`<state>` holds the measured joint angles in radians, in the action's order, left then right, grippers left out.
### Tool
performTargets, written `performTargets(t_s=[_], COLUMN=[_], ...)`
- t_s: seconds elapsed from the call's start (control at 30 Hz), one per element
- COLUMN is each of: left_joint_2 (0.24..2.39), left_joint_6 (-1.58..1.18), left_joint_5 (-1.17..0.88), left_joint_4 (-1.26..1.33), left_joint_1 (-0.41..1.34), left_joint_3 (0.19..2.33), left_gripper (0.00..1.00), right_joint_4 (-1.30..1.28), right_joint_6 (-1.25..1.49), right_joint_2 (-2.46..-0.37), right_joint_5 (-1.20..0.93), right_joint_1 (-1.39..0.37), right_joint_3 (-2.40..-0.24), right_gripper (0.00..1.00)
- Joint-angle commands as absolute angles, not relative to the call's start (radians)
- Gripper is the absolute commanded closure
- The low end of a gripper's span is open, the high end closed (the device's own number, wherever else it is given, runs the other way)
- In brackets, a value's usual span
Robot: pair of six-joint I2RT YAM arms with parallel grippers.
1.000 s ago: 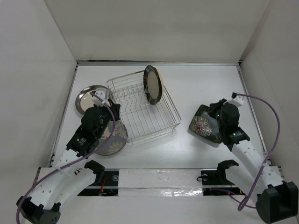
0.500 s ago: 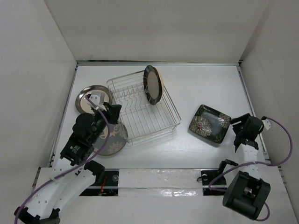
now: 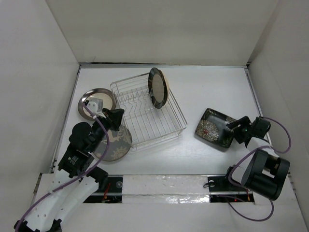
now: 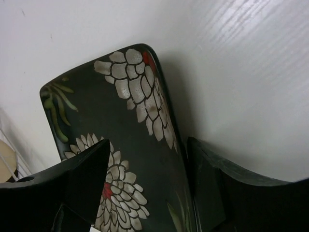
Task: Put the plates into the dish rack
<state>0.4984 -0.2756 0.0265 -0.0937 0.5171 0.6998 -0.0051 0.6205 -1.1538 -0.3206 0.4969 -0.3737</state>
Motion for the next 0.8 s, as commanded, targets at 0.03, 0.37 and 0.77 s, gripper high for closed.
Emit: performTargets(t_s=[0.03, 0.37, 0.77], left_joint_2=[0.468, 0.474, 0.514], left_joint_6=[-0.278, -0.276, -0.272], left_joint_5=[0.032, 0.037, 0.043], left_joint_4=[-0.049, -0.048, -0.046], left_joint_1=[0.523, 0.523, 0.523], left_joint_3=[0.716, 0.718, 0.716], left_gripper=[0.93, 0.93, 0.93], right_joint_4=[-0.011, 0.037, -0.038], right_joint_6=[0.598, 0.620, 0.690], right_joint_2=[-1.232, -1.204, -0.715], right_joint_5=[-0.365, -0.262, -0.152], right_joint_1=[0.500, 0.500, 0.418], right_joint_3=[-0.393, -0.370, -0.492], right_gripper=[0.34, 1.00, 1.00])
